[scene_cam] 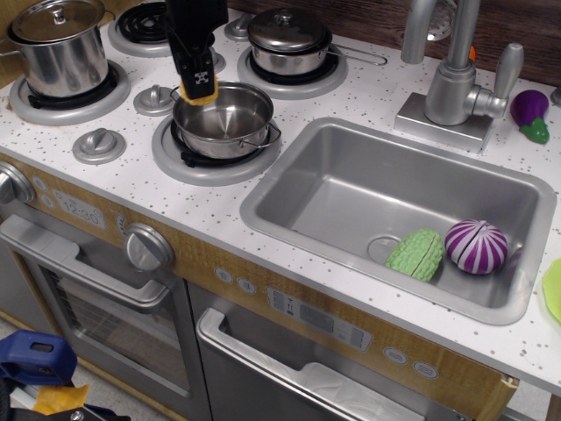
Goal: Put corn in pan which is on stove
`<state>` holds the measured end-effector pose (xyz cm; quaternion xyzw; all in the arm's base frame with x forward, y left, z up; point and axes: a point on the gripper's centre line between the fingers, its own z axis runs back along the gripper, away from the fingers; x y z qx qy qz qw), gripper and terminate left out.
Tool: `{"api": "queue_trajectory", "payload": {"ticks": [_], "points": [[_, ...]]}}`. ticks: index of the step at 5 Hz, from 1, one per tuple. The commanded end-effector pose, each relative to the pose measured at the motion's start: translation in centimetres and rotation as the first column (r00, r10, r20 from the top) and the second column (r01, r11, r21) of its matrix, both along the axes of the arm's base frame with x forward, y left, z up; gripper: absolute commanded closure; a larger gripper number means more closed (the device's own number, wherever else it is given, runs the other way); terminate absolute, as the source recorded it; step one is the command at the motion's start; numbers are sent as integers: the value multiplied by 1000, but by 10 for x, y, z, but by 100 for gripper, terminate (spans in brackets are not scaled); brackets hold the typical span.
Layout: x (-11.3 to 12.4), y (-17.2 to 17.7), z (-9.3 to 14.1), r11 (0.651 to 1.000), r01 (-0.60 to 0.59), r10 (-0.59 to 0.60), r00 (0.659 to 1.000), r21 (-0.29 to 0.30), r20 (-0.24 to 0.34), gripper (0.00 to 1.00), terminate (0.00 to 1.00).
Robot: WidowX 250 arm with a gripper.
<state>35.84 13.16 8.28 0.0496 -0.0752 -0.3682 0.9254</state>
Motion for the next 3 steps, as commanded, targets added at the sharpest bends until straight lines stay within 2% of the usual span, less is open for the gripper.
{"api": "queue_trajectory", "payload": {"ticks": [1, 2, 3], "points": [[2, 6, 12, 1000, 15, -15, 999, 2, 42, 0, 0], [2, 6, 12, 1000, 15, -15, 999, 2, 42, 0, 0], [2, 6, 12, 1000, 15, -15, 999, 2, 42, 0, 100]]}}
